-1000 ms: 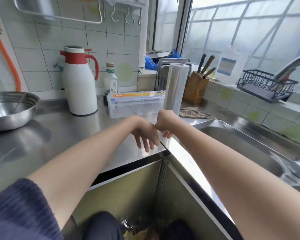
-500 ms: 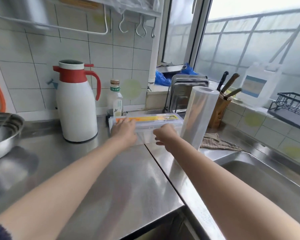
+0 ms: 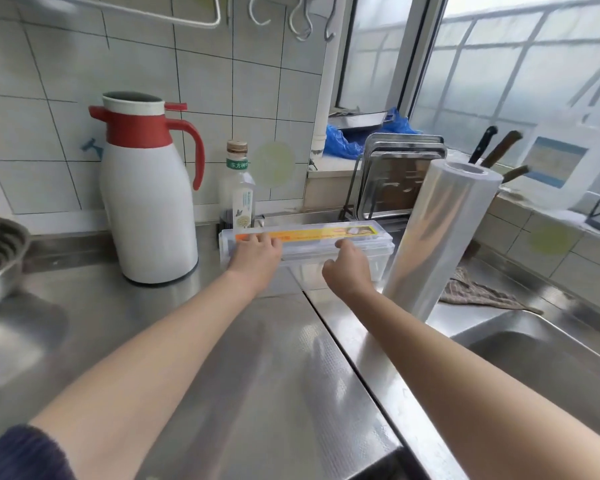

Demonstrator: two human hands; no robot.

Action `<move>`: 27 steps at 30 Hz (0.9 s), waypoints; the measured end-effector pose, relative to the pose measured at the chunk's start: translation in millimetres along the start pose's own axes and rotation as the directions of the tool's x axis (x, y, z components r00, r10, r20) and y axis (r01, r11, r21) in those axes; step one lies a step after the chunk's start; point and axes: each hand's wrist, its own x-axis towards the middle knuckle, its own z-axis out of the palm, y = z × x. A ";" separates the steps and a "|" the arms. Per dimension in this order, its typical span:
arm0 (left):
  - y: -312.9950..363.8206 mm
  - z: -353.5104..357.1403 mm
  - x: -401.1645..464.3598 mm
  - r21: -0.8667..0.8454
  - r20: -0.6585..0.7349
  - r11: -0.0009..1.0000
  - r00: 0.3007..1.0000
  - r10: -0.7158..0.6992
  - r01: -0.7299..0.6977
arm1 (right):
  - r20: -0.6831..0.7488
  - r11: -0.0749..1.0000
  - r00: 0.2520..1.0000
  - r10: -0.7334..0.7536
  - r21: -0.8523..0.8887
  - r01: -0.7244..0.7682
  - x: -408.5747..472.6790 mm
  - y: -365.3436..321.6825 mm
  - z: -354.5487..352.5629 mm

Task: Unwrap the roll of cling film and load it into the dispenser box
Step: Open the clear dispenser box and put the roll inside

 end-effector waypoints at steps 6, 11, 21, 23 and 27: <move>-9.1 6.2 -26.9 -0.002 -0.019 0.998 0.998 -0.057 0.057 | 0.038 0.931 0.970 -0.239 -0.275 0.240 -17.4 -6.0 -1.0; -29.1 7.5 -73.2 0.026 -0.004 0.997 0.998 -0.067 0.067 | 0.230 0.693 0.901 -0.368 -0.578 0.431 -41.3 10.1 -5.0; -40.3 -2.9 -139.3 0.114 0.033 0.993 0.999 -0.005 0.001 | 0.340 0.371 0.822 -0.457 -0.767 0.523 -89.8 15.7 -2.5; -40.0 -4.3 -147.6 0.127 0.042 0.992 0.999 0.003 -0.009 | 0.349 0.340 0.814 -0.464 -0.778 0.528 -99.1 14.9 -4.3; -41.9 -8.1 -160.3 0.155 0.062 0.987 0.998 0.025 -0.034 | 0.390 0.309 0.780 -0.489 -0.759 0.574 -111.2 15.9 -11.7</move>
